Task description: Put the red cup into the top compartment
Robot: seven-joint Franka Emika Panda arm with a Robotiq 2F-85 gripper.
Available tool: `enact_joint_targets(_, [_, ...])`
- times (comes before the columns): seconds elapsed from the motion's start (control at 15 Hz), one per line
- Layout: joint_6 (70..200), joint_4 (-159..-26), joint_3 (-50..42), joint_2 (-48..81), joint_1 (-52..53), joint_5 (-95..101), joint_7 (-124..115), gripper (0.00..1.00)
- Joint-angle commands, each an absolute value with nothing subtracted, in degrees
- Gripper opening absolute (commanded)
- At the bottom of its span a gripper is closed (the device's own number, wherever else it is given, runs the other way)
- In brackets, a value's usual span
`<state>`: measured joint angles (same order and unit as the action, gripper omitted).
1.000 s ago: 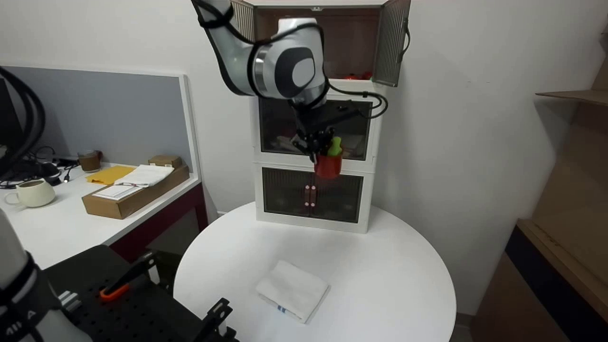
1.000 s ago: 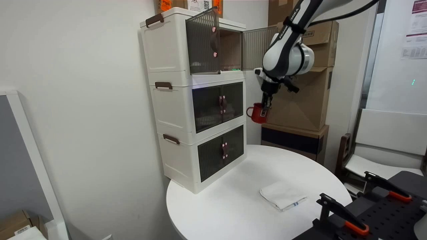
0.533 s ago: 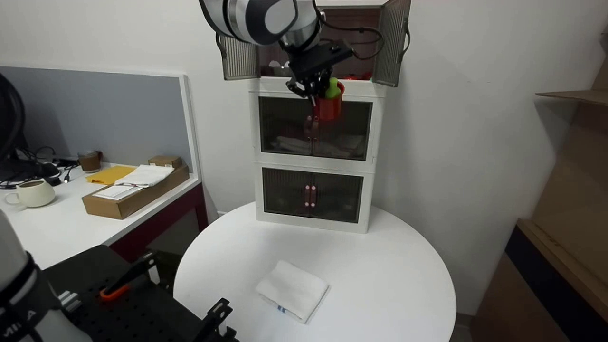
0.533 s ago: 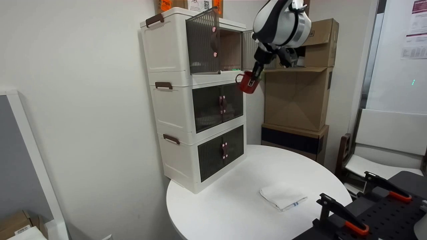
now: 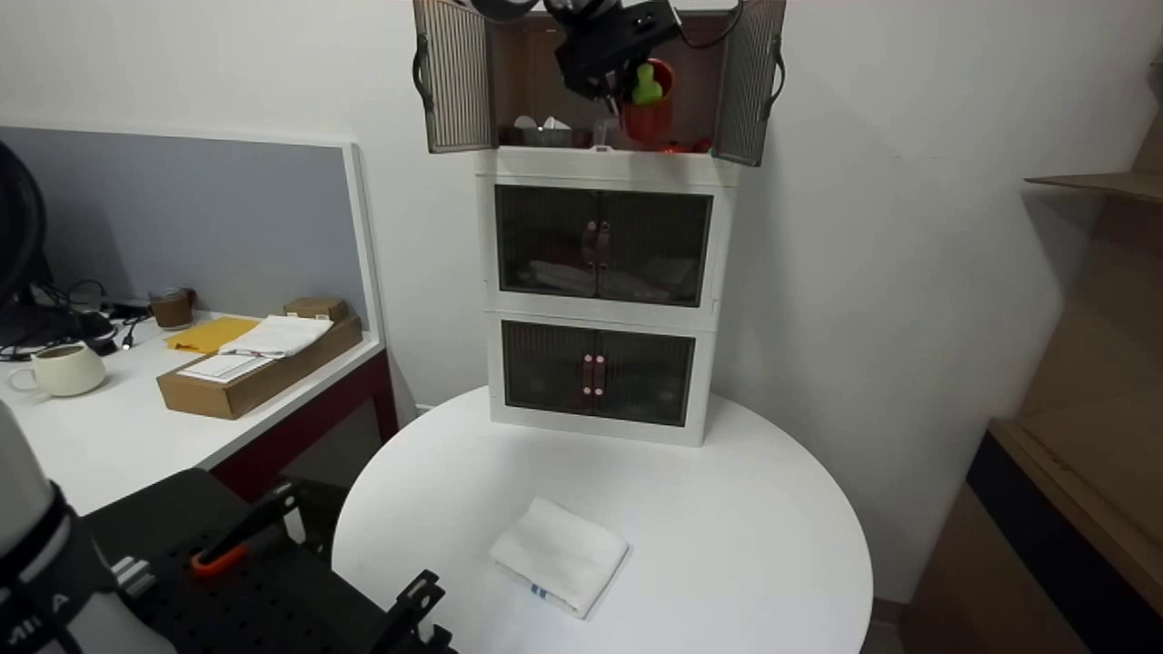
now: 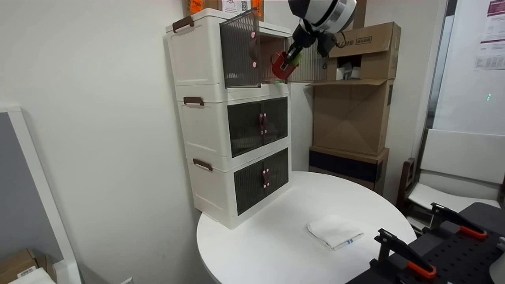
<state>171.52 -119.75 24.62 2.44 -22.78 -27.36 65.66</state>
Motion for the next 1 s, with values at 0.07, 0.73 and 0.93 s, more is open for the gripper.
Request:
enact_joint_targets(0.07, [173.39,-110.61,25.33,7.30,-22.80,-29.94,67.71,0.02])
enact_joint_targets(0.73, [166.56,-97.51,26.13,20.02,-22.18,-27.43,65.10,0.02])
enact_joint_targets(0.93, [165.86,-95.02,25.44,22.55,-21.34,-26.47,64.07,0.02])
